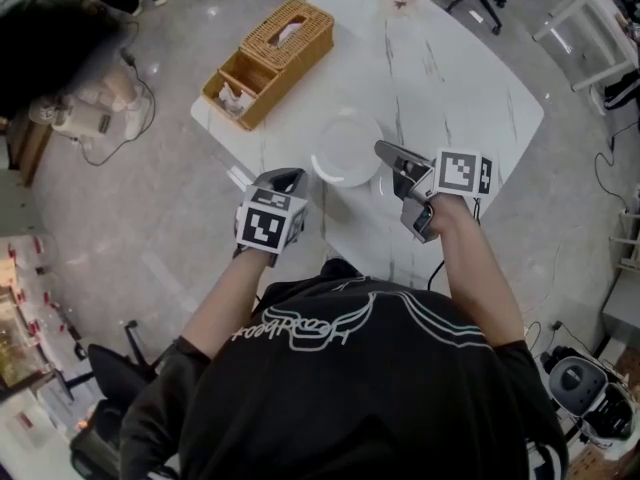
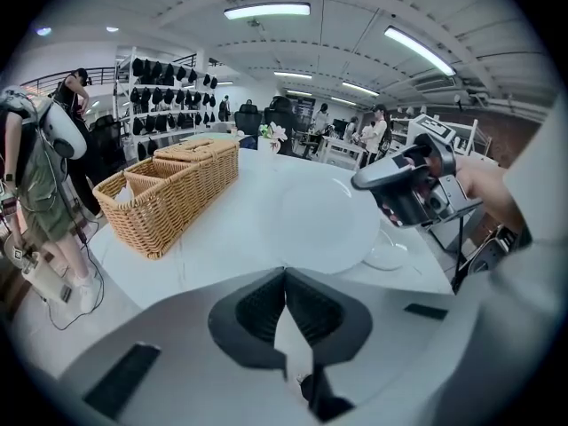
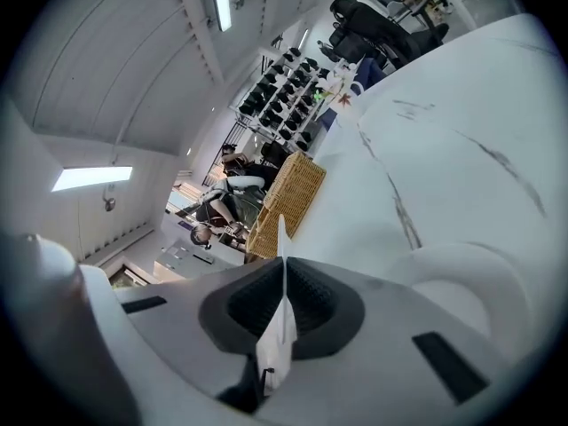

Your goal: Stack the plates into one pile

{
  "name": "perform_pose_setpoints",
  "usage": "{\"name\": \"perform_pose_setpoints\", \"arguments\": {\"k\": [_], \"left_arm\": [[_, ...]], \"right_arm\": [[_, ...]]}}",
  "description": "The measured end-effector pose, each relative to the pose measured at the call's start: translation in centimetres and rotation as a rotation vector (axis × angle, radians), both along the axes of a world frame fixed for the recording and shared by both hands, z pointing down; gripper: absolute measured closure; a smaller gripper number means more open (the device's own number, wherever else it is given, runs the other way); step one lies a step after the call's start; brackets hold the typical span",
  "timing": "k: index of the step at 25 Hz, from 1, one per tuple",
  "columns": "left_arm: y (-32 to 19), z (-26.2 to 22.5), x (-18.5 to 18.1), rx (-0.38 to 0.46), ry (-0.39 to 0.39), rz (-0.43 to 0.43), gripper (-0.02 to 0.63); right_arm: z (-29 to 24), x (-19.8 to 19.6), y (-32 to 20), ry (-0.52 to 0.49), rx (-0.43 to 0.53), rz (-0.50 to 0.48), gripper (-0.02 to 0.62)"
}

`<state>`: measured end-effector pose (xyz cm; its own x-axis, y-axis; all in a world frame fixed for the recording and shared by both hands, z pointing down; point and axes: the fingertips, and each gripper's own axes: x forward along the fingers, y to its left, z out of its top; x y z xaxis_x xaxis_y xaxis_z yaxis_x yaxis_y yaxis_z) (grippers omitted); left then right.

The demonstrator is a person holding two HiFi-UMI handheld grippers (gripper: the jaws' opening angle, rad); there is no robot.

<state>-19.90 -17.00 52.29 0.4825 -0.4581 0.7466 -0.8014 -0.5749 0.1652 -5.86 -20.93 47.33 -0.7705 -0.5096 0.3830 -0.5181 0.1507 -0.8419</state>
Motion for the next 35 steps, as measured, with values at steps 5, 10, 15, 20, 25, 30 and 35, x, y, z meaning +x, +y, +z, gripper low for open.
{"name": "perform_pose_setpoints", "arguments": {"k": [5,10,15,20,25,30,35], "left_arm": [[1.3,-1.9,2.4,0.014,0.023,0.010,0.581],[2.7,-2.8,5.1,0.012,0.046,0.035,0.581],[3.9,-3.1,7.2,0.008,0.053,0.061,0.581],[4.9,-2.8,8.2,-0.007,0.047,0.077,0.581],[5.4,-2.0,8.4,-0.024,0.023,0.088,0.583],[5.5,-1.2,8.2,-0.036,0.008,0.088,0.581],[5.7,-0.8,8.4,-0.044,0.000,0.093,0.581]], "right_arm": [[-1.8,3.5,1.8,-0.041,0.014,0.051,0.561],[-2.3,7.8,4.0,-0.038,0.002,0.117,0.560],[-2.1,11.2,5.7,-0.043,-0.015,0.170,0.560],[-0.7,12.4,7.1,-0.076,-0.047,0.198,0.560],[1.7,13.3,7.9,-0.071,-0.101,0.224,0.560],[3.7,13.7,8.4,-0.095,-0.132,0.246,0.560],[4.5,14.1,8.5,-0.084,-0.125,0.258,0.560]]}}
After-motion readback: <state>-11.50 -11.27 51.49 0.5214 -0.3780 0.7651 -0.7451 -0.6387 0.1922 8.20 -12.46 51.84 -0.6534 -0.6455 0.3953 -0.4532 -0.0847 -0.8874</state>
